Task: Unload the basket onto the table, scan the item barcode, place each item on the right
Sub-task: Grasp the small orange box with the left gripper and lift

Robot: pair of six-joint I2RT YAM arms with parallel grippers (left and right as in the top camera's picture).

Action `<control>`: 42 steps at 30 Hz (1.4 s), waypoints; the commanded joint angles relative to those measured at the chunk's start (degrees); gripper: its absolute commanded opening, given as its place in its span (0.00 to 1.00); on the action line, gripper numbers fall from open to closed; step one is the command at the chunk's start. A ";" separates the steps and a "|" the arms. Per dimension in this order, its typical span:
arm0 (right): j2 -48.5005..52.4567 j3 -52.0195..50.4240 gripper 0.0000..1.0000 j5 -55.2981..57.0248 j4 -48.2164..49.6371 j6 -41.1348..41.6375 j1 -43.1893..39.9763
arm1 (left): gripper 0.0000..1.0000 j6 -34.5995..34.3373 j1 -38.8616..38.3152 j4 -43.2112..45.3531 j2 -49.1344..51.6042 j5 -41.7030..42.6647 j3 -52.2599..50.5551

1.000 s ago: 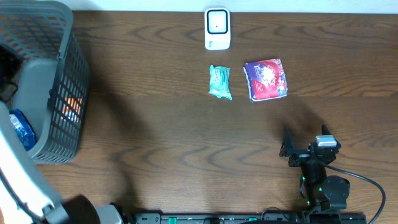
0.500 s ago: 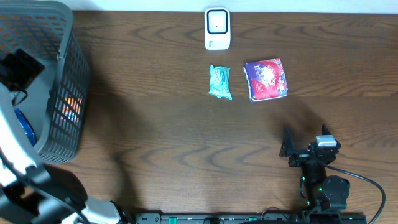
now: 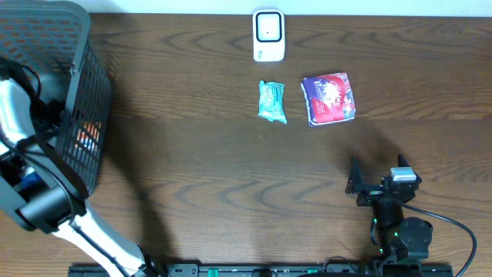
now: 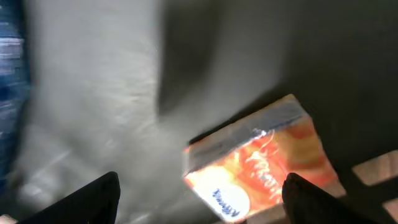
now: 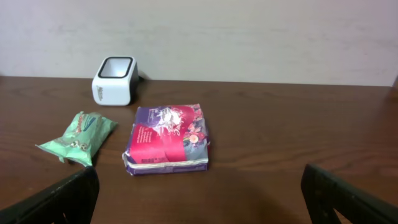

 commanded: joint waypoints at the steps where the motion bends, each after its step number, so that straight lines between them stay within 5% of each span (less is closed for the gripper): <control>1: -0.37 -0.09 0.99 -0.17 -0.20 -0.61 -0.35 | 0.84 6.10 0.11 -0.35 3.21 7.17 -0.22; 10: -0.35 -0.09 0.99 -0.17 -0.22 -0.61 -0.35 | 0.84 10.71 0.00 2.93 3.98 7.65 -1.25; 14: -0.35 -0.09 0.99 -0.17 -0.20 -0.61 -0.35 | 0.76 10.73 0.00 5.16 3.98 7.65 -3.45; 15: -0.37 -0.09 0.99 -0.17 -0.22 -0.61 -0.35 | 0.72 10.71 0.00 5.79 3.98 7.67 -4.31; 19: -0.37 -0.09 0.99 -0.17 -0.20 -0.61 -0.35 | 0.22 10.69 0.00 6.97 3.98 8.15 -5.53; 21: -0.37 -0.09 0.99 -0.17 -0.20 -0.61 -0.35 | 0.07 10.67 0.02 7.02 3.98 9.66 -5.53; 30: -0.37 -0.09 0.99 -0.17 -0.20 -0.61 -0.35 | 0.07 9.46 0.52 1.29 1.84 11.08 2.34; 37: -0.37 -0.09 0.99 -0.17 -0.20 -0.61 -0.35 | 0.07 6.32 0.76 4.33 -15.78 11.06 8.28; 42: -0.37 -0.09 0.99 -0.17 -0.20 -0.61 -0.35 | 0.07 -6.78 0.74 9.92 -28.74 11.10 8.28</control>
